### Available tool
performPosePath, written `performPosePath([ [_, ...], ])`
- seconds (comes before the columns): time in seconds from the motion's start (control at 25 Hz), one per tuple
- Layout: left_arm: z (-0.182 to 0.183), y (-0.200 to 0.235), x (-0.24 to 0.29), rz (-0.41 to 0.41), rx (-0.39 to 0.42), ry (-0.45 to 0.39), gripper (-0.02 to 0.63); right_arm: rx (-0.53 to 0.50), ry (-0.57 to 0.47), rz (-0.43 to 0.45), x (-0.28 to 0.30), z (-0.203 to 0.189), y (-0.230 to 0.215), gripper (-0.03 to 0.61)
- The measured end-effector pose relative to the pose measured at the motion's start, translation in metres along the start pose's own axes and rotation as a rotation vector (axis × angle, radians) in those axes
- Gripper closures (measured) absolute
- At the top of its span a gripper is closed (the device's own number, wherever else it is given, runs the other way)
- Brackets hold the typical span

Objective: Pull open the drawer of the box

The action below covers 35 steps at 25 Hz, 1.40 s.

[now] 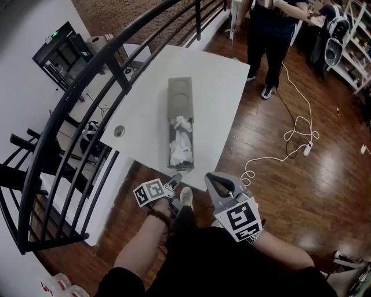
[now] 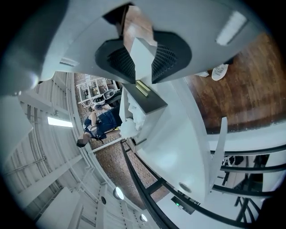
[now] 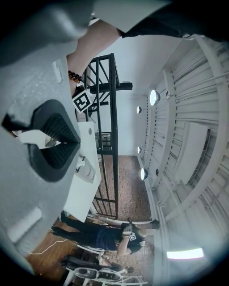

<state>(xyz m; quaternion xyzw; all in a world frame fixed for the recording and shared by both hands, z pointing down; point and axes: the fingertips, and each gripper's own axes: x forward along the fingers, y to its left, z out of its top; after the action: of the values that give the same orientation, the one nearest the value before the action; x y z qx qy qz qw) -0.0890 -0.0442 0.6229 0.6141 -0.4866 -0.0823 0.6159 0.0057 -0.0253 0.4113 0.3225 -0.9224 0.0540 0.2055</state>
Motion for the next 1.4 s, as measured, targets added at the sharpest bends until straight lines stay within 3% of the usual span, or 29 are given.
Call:
performPosePath([
  [0.44, -0.015, -0.041, -0.034, -0.001, 0.198, -0.091, 0.564, -0.006, -0.061, 0.024, -0.038, -0.006, 0.008, 0.588],
  [0.6, -0.023, -0.068, -0.050, 0.008, 0.337, -0.141, 0.597, -0.010, -0.078, 0.048, -0.051, -0.008, 0.013, 0.588],
  [0.76, -0.025, -0.101, -0.067, 0.042, 0.527, -0.190, 0.597, -0.006, -0.102, 0.066, -0.063, -0.004, 0.015, 0.588],
  [0.88, -0.028, -0.120, -0.078, 0.058, 0.626, -0.210, 0.597, -0.002, -0.114, 0.077, -0.069, -0.002, 0.017, 0.588],
  [1.12, -0.032, -0.146, -0.094, 0.070, 0.786, -0.222, 0.598, 0.015, -0.124, 0.063, -0.071, 0.001, 0.018, 0.588],
  [1.4, -0.033, -0.163, -0.111, 0.029, 0.926, -0.220, 0.598, 0.017, -0.135, 0.019, -0.063, 0.010, 0.032, 0.588],
])
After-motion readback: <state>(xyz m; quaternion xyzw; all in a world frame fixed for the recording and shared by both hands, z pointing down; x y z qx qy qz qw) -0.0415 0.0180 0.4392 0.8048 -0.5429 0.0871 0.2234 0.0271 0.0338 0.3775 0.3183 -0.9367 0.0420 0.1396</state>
